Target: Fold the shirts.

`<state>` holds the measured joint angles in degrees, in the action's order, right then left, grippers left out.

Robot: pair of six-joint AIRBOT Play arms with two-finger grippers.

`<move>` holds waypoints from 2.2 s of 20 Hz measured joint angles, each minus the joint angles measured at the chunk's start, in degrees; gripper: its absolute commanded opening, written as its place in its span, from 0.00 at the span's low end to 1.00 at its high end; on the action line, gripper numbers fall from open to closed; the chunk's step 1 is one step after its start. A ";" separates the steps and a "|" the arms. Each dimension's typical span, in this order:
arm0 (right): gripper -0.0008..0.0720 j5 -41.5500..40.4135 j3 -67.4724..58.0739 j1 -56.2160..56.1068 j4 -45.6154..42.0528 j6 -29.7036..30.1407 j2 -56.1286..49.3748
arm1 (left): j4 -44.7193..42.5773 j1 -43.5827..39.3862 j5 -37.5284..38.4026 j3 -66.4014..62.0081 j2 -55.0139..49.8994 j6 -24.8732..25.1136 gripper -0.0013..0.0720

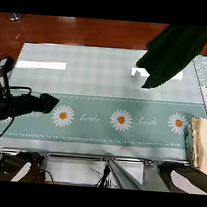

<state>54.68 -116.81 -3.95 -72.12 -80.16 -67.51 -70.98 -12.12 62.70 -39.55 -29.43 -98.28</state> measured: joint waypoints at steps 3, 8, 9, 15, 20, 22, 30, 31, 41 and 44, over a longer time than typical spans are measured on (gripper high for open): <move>0.04 4.72 0.24 -5.70 0.11 1.40 3.17 | 0.42 -0.92 -1.16 1.36 -0.15 0.00 0.97; 0.04 13.64 13.00 -19.10 1.99 2.19 4.72 | 0.70 -1.38 -4.50 1.99 -0.22 0.00 0.97; 0.04 12.96 18.25 -22.45 2.16 1.79 4.81 | 0.70 -1.40 -4.87 2.08 -0.24 0.00 0.97; 0.09 -7.15 47.10 -36.48 7.32 -8.02 0.81 | 0.72 -1.44 -6.25 2.21 -0.26 0.00 0.97; 0.86 -10.88 51.87 -35.78 20.59 -4.11 -3.39 | 0.87 -1.44 -6.38 2.19 -0.26 0.02 0.97; 0.86 -6.21 50.31 -29.46 22.21 -2.64 -2.21 | -1.01 -1.29 -5.55 1.49 -0.26 0.22 0.97; 0.86 11.21 62.51 18.05 11.08 -1.77 18.12 | 6.40 5.95 3.74 10.19 -0.48 2.80 0.97; 0.85 11.28 67.17 22.16 12.28 -1.84 20.72 | 12.41 6.27 1.70 13.66 -0.98 5.62 0.97; 0.85 10.99 93.11 24.50 21.57 1.11 29.44 | 49.48 0.68 -7.80 19.32 -23.43 35.21 0.97; 0.85 11.19 94.14 22.27 20.33 0.50 29.66 | 51.93 -4.13 -7.69 14.19 -31.85 38.34 0.14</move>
<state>65.87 -22.68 18.33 -51.79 -79.66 -37.85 -19.05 -16.25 55.00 -25.36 -61.28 -59.94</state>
